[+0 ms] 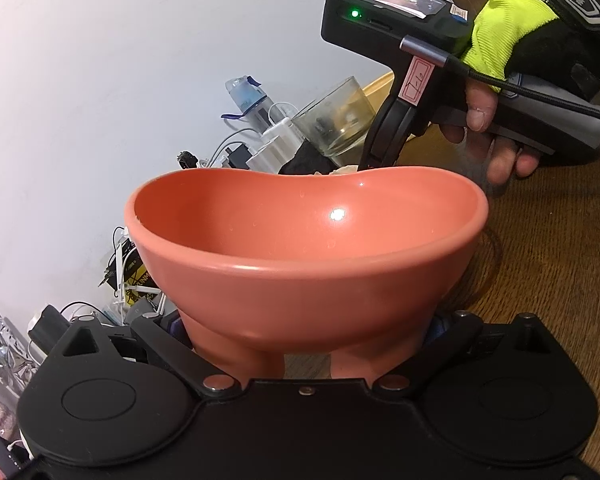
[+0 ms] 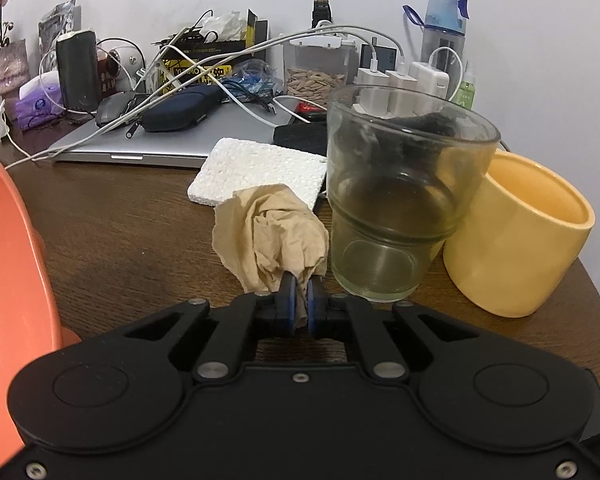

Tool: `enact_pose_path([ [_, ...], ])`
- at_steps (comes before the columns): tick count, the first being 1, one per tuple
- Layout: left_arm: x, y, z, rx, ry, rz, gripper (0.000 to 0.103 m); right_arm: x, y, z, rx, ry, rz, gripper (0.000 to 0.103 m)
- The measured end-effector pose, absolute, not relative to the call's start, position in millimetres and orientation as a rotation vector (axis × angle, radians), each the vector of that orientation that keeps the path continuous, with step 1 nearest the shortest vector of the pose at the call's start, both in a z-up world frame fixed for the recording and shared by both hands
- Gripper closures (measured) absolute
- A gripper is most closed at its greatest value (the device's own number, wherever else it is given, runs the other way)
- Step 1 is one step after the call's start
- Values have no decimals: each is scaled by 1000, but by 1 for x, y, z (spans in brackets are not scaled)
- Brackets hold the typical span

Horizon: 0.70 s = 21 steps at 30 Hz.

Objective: Clean bowl
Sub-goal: 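Lift the paper towel with the right gripper while the left gripper tilts the bowl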

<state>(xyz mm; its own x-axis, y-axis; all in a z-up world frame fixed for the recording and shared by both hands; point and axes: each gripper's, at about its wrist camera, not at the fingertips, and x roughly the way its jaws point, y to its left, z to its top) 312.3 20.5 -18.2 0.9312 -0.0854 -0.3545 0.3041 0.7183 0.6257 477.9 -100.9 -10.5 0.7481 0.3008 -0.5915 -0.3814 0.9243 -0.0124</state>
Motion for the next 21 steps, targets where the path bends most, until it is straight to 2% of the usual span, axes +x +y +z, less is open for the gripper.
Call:
enact_pose_path([
  [21,318,21,-17,728,334,-193,4,473,-88,-12,-204,610,331,97],
])
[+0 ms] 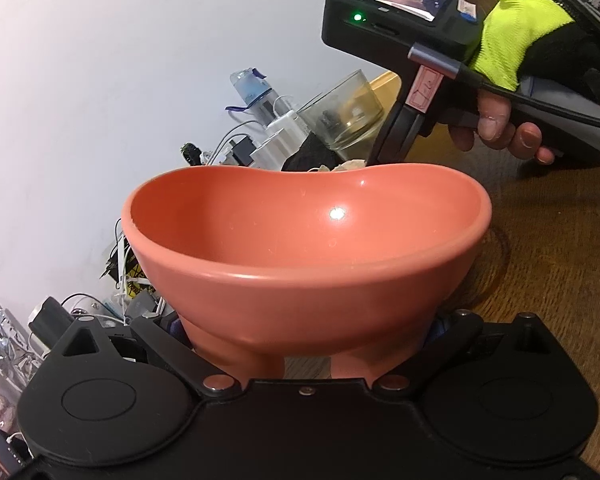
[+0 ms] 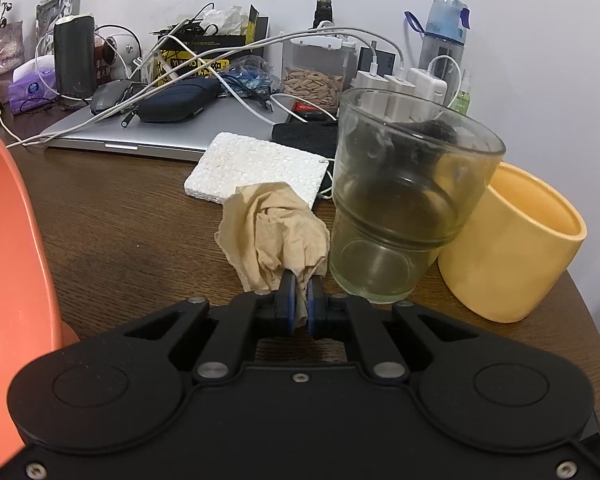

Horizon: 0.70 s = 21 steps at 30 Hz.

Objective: Clean bowl
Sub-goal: 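Lift the paper towel with the right gripper while the left gripper tilts the bowl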

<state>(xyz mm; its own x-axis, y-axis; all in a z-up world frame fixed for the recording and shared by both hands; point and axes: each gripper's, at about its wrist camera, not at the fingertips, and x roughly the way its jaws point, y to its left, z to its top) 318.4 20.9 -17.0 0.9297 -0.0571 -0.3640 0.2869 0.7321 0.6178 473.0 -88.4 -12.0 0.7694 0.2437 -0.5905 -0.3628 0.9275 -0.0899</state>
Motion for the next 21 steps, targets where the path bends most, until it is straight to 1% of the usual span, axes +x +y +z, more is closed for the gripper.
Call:
enact_pose_path([
  [21,325,19,-14,741,317,-162,4,473,-86,-12,-225,604,325,97],
])
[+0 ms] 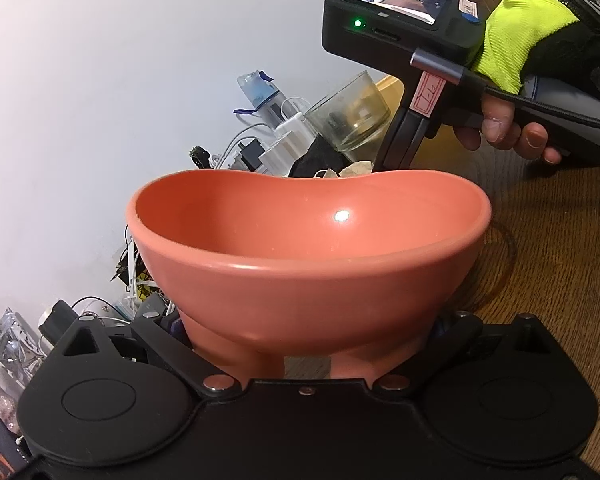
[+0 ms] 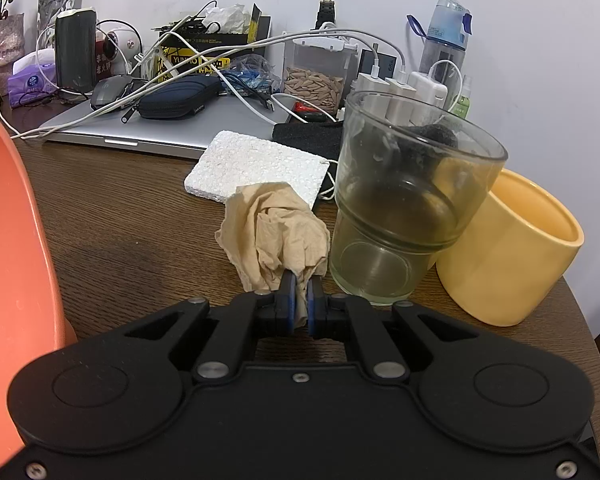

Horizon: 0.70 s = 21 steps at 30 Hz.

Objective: Clean bowl
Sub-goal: 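Lift the paper towel with the right gripper while the left gripper tilts the bowl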

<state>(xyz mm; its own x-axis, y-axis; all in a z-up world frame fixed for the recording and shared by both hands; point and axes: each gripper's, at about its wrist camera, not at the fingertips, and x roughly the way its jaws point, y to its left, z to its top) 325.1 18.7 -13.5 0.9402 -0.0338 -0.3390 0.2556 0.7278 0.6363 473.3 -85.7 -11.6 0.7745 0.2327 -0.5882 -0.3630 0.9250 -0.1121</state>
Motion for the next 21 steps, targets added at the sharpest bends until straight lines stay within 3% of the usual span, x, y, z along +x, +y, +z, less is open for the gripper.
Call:
enact_pose_path([
  [9,318,10,-18,804,239,-130,5,472,-83,-12,-230,603,323,97],
  [21,313,5,-41,1016,-23,32,5,473,-83,-12,-236,601,322,97],
])
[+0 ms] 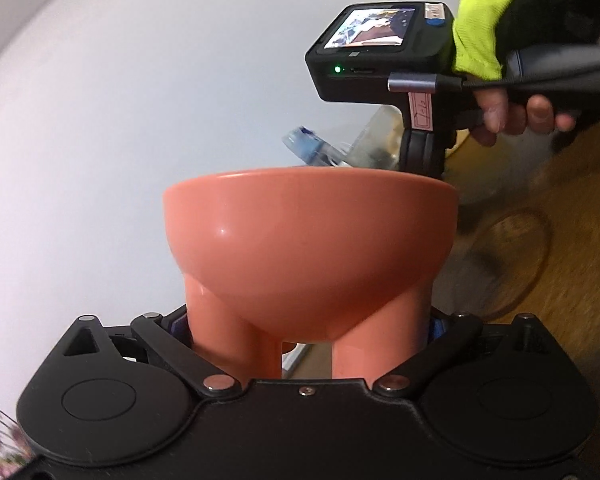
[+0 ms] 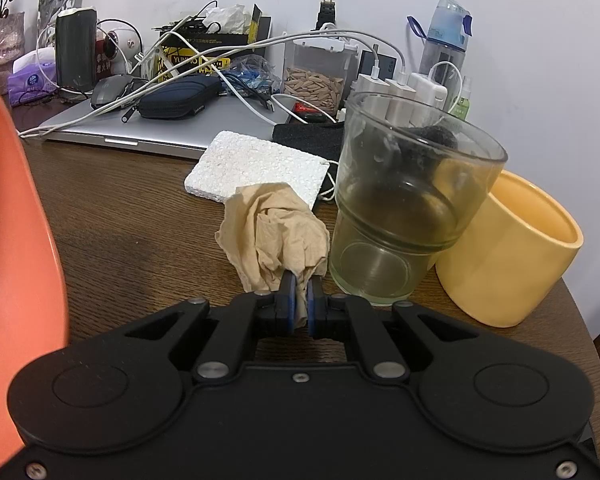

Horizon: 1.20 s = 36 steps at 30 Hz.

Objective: Clean bowl

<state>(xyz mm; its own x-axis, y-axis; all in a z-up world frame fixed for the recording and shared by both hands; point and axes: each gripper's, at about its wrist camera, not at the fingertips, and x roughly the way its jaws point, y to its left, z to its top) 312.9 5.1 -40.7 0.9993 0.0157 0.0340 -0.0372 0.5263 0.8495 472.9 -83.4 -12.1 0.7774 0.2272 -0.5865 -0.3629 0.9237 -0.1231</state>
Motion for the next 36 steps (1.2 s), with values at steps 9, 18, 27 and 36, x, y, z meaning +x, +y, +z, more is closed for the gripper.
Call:
enact_pose_path([
  [9,309,5,-76,1239,-345,111,5,473,-85,-11,-233,601,324,97],
  [18,313,3,-90,1297,-447,137,5,471,-80,-12,-241,598,321,97],
  [27,312,8,-87,1285,-477,99,5,471,-88,-10,-220,598,340,97],
  [36,320,10,-85,1279,-492,81,5,463,-114,-10,-280,558,368,99],
])
